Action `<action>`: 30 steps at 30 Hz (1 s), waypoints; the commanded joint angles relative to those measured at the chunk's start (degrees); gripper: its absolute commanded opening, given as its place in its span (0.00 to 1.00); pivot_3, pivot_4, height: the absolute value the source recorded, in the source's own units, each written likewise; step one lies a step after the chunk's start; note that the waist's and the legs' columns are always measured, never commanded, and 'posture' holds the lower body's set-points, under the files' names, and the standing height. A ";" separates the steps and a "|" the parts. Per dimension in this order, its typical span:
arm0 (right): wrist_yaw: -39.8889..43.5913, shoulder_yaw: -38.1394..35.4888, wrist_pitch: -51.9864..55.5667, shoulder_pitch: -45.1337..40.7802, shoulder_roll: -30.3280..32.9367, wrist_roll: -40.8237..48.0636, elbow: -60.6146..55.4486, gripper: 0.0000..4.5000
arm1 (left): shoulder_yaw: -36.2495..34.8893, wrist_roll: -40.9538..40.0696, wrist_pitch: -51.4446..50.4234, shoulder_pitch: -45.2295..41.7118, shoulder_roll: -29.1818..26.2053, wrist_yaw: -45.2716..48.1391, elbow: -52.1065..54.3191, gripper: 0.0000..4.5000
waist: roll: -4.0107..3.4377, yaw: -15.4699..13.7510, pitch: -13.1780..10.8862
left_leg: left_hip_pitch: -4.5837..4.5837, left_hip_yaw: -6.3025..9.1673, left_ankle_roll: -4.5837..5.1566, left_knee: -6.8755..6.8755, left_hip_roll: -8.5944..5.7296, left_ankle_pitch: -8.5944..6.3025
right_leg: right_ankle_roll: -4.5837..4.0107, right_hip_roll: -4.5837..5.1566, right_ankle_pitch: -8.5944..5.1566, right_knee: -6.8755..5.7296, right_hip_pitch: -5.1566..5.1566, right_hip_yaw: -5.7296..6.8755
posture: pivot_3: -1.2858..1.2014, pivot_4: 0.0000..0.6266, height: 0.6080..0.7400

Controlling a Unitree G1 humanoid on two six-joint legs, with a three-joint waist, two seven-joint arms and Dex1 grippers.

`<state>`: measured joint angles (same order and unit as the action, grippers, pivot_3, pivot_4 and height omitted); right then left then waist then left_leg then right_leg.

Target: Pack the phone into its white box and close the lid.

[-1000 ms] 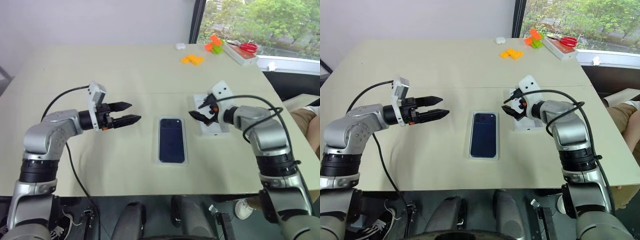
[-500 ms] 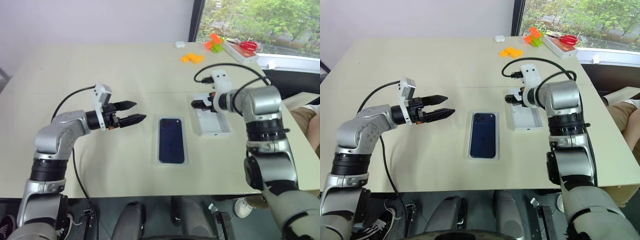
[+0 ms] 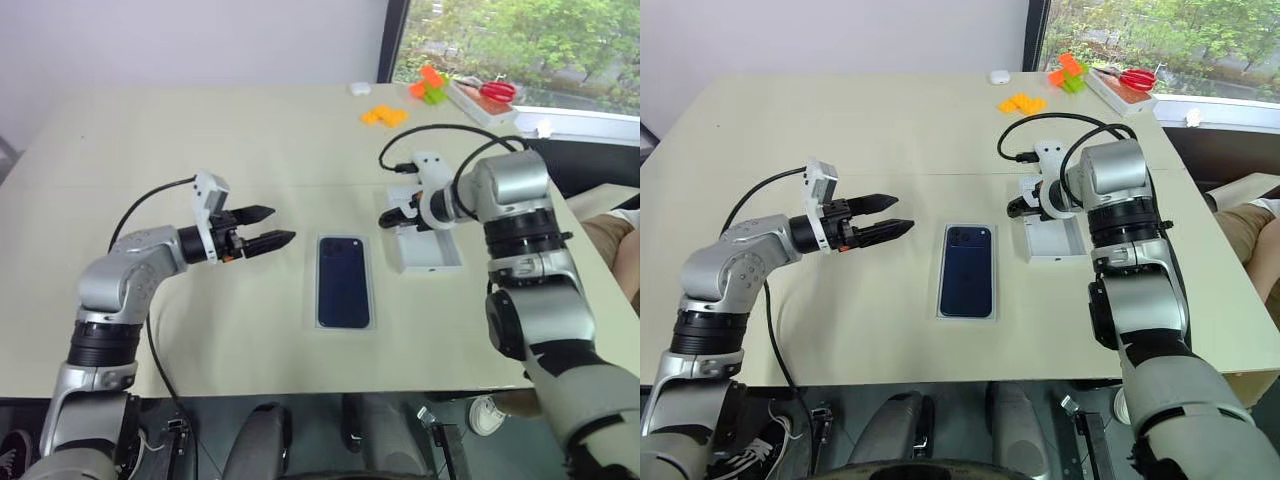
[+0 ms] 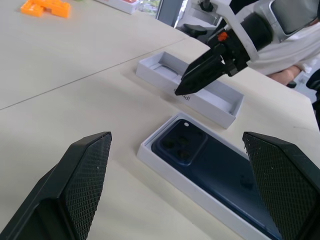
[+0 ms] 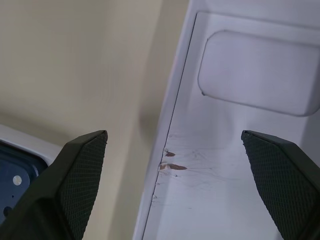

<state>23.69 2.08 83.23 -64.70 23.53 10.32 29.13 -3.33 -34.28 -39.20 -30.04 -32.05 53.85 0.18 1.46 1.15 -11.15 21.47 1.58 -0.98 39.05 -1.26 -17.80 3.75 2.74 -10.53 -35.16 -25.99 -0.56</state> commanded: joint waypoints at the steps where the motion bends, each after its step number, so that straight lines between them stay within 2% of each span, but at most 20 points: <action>1: -2.26 -0.54 0.10 -1.67 -0.39 -0.83 -0.89 1.00 | -0.38 0.14 1.31 -0.75 0.20 -0.14 1.63 0.98 | 0.00 -0.03 0.00 | 0.00 0.00 0.00 0.00 0.00 0.00 | 0.00 0.00 0.00 0.00 0.00 0.00 | 0.52 0.24 1.00; 14: -3.07 1.54 0.90 -1.43 -1.15 -0.39 -0.85 1.00 | -0.02 0.37 2.03 1.00 0.98 -1.57 3.42 0.98 | 0.00 -0.02 0.00 | 0.02 -0.02 0.00 0.00 -0.01 0.00 | 0.00 0.02 0.00 0.00 -0.02 -0.01 | 0.52 0.24 1.00; 19: -2.84 0.69 4.52 -2.15 -1.47 0.42 0.48 1.00 | 0.33 0.62 1.98 0.96 1.05 -1.88 3.12 0.98 | 0.00 -0.01 0.00 | 0.02 -0.02 0.00 0.00 -0.01 0.00 | 0.00 0.01 0.00 0.00 -0.02 -0.01 | 0.52 0.24 1.00; 29: -4.20 -0.65 4.28 -2.07 -2.14 0.13 2.13 1.00 | 0.26 0.83 1.89 0.95 1.39 -2.10 3.21 0.98 | 0.00 -0.01 0.01 | 0.01 -0.02 0.00 0.00 -0.01 0.00 | 0.00 0.00 0.00 0.00 -0.01 -0.01 | 0.52 0.24 1.00; 30: -4.29 -0.67 4.12 -1.96 -2.20 0.13 2.11 0.95 | 0.23 0.88 1.97 0.99 1.43 -2.12 3.28 1.00 | 0.00 -0.01 0.01 | 0.01 -0.02 0.00 0.00 -0.01 0.00 | 0.00 0.00 0.00 0.00 -0.01 -0.01 | 0.52 0.24 1.00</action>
<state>19.57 2.15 87.34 -65.73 21.43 10.31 31.29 -2.76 -33.23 -38.22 -28.88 -30.80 51.84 1.31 1.46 1.13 -11.15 21.48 1.57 -0.97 39.06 -1.27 -17.81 3.75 2.74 -10.53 -35.17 -25.99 -0.57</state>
